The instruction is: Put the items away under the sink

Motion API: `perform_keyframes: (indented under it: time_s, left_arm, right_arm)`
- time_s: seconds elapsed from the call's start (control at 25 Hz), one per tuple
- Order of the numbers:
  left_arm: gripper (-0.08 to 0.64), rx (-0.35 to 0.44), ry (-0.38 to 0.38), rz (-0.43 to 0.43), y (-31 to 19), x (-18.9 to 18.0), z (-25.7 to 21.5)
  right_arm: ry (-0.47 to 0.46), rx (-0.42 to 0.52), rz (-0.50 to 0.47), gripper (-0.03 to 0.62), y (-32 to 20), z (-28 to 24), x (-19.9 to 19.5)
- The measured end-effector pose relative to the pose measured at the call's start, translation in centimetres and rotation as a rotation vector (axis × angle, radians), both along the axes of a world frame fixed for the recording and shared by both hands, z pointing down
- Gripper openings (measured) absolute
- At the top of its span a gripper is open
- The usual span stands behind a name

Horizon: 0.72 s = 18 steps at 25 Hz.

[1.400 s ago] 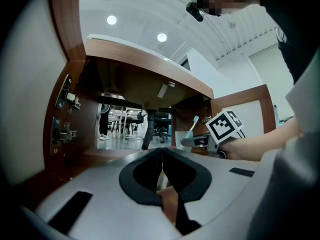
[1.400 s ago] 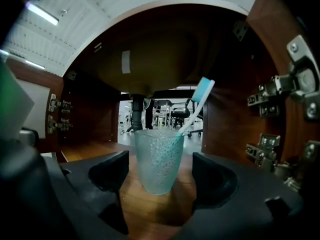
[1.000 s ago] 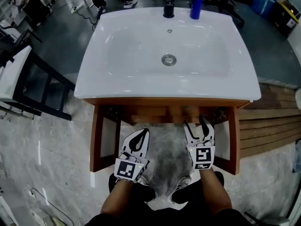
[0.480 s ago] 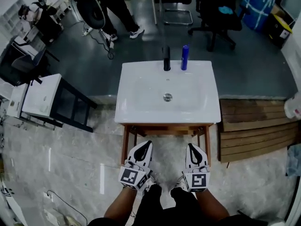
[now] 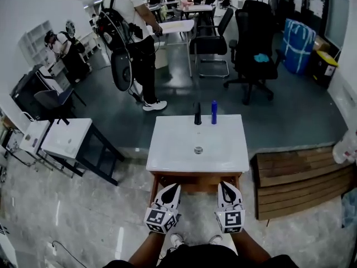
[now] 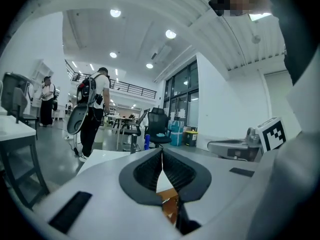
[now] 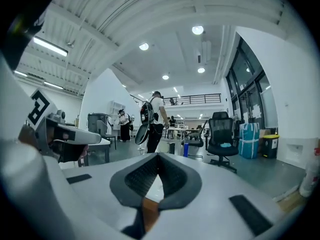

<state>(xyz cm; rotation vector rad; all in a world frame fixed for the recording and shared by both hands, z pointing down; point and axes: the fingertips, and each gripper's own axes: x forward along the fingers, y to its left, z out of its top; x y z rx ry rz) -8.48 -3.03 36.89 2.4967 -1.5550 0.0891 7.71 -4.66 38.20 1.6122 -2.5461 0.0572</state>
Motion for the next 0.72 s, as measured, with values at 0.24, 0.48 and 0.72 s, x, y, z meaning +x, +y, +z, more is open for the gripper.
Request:
perform_keyframes:
  time_s: [0.24,0.48,0.72]
  left_arm:
    - [0.021,0.052,-0.012,0.019,-0.2,2.6,-1.9]
    - [0.021,0.048,-0.038,0.021,0.0,4.0,-1.8]
    - [0.021,0.039,-0.035,-0.016,0.1,4.6,-0.9]
  right_arm:
    - [0.001,0.018,-0.003,0.02,0.2,-1.3,1.8]
    - [-0.022,0.002,-0.001,0.02,0.1,-1.1,3.1]
    - [-0.038,0.01,-0.03,0.02,-0.4,-1.1,3.7]
